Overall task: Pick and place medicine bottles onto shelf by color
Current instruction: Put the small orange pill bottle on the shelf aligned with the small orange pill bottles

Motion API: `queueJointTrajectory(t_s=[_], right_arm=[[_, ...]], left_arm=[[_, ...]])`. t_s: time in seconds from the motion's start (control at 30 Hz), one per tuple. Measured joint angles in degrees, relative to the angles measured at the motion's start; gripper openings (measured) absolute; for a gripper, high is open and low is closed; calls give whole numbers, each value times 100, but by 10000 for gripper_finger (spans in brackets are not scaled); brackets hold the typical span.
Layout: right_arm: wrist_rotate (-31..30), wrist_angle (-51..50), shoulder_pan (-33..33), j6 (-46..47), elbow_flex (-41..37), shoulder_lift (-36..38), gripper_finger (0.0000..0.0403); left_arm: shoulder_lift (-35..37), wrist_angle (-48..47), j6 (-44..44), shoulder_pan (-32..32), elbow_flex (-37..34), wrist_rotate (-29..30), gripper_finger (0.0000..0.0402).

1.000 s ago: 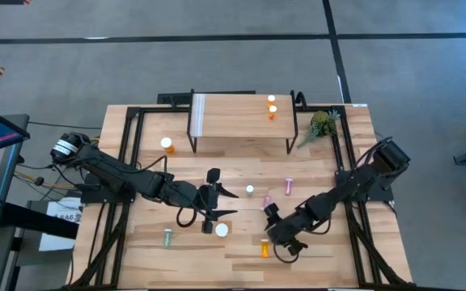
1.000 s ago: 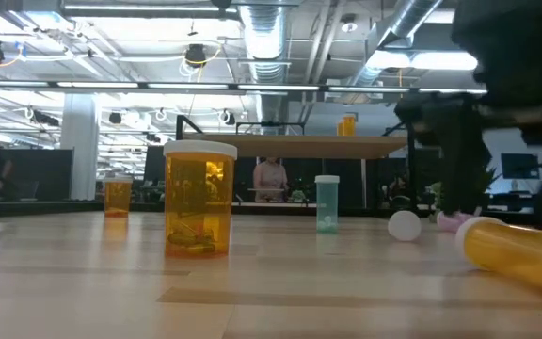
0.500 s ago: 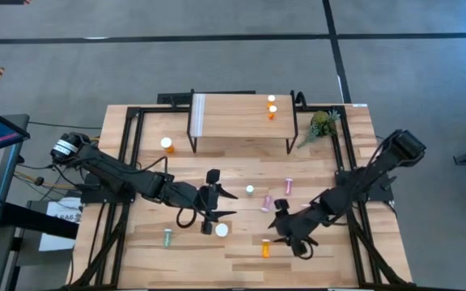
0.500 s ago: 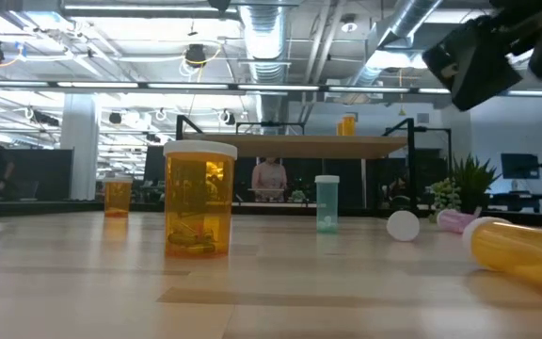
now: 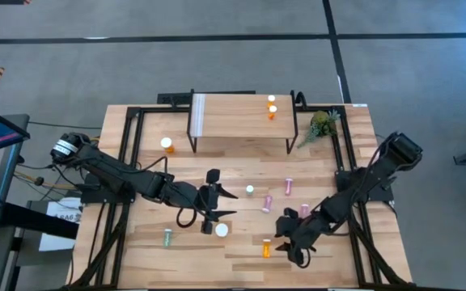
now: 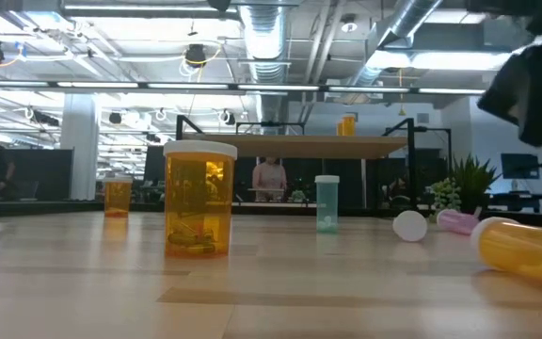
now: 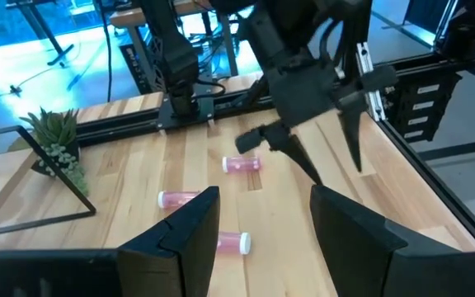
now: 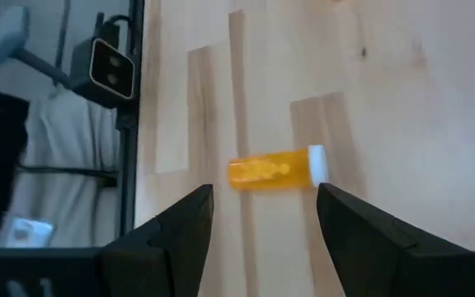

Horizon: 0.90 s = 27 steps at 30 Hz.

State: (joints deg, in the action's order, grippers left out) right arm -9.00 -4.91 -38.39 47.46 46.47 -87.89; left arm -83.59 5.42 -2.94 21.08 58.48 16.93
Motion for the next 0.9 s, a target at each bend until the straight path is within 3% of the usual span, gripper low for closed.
queueJointTrajectory(t_s=[0.3, 0.5, 0.9], right_arm=[[142, -487, -26, 126, 238, -444, 240], [138, -2173, 82, 200, 603, -678, 240], [164, -2715, 367, 1134, 641, -541, 240]], left_arm=[[0, 4, 59, 0, -2, 0, 180], [0, 3, 77, 0, -2, -2, 180], [0, -34, 319, -2, -2, -2, 180]])
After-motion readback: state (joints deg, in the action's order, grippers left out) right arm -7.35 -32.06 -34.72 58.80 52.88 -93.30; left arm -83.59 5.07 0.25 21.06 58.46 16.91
